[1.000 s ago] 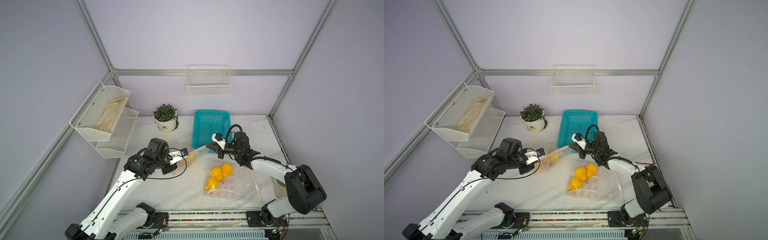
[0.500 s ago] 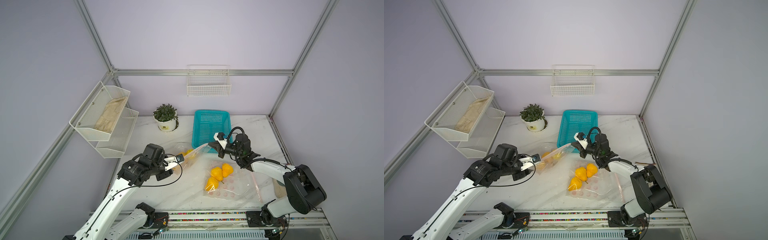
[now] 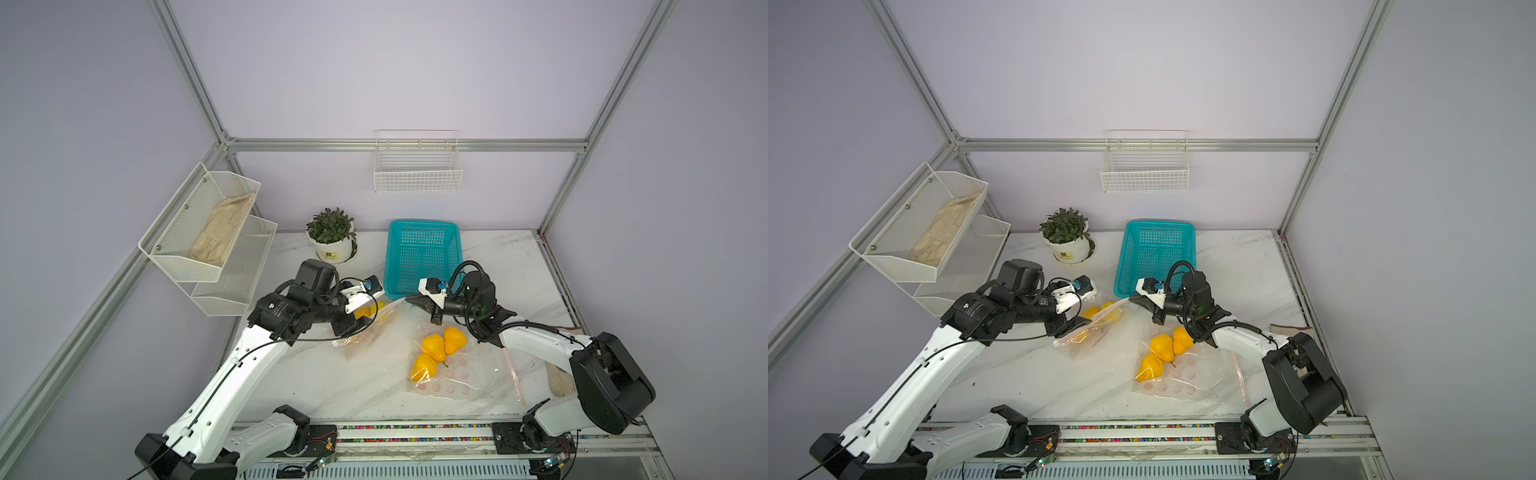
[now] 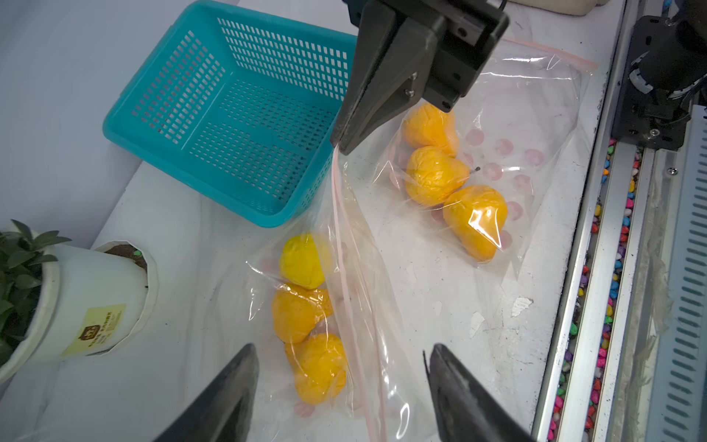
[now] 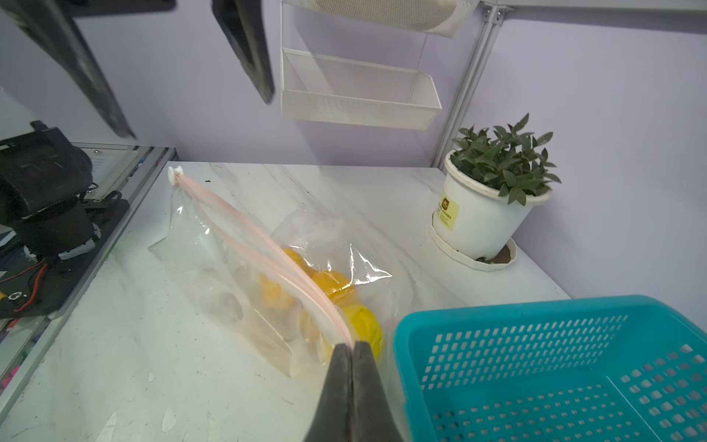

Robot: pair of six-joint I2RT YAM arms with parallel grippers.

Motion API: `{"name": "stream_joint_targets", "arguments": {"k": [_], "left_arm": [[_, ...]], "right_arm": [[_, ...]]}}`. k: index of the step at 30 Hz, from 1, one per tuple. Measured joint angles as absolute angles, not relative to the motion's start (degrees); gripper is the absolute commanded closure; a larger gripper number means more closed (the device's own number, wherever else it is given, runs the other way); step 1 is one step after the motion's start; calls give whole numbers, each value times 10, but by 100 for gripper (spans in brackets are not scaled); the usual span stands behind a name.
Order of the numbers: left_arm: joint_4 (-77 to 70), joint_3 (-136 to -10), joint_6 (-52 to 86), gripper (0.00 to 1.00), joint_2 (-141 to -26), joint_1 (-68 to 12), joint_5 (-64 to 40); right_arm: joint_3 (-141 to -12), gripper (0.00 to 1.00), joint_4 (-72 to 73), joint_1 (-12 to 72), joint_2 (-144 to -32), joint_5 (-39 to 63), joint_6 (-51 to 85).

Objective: Open the zip-top bag and take out the pear
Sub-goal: Open the zipper of the food storage bag at the center of the board.

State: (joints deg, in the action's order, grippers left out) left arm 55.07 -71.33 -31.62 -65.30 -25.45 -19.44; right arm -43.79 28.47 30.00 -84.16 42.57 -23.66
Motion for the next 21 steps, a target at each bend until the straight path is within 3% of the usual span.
{"name": "stream_joint_targets", "arguments": {"k": [9, 21], "left_arm": [[549, -726, -243, 46, -760, -254, -204], [549, -732, -220, 40, -770, -235, -246]], "right_arm": [[-434, 100, 251, 305, -818, 470, -303], [-428, 100, 222, 306, -804, 475, -327]]}}
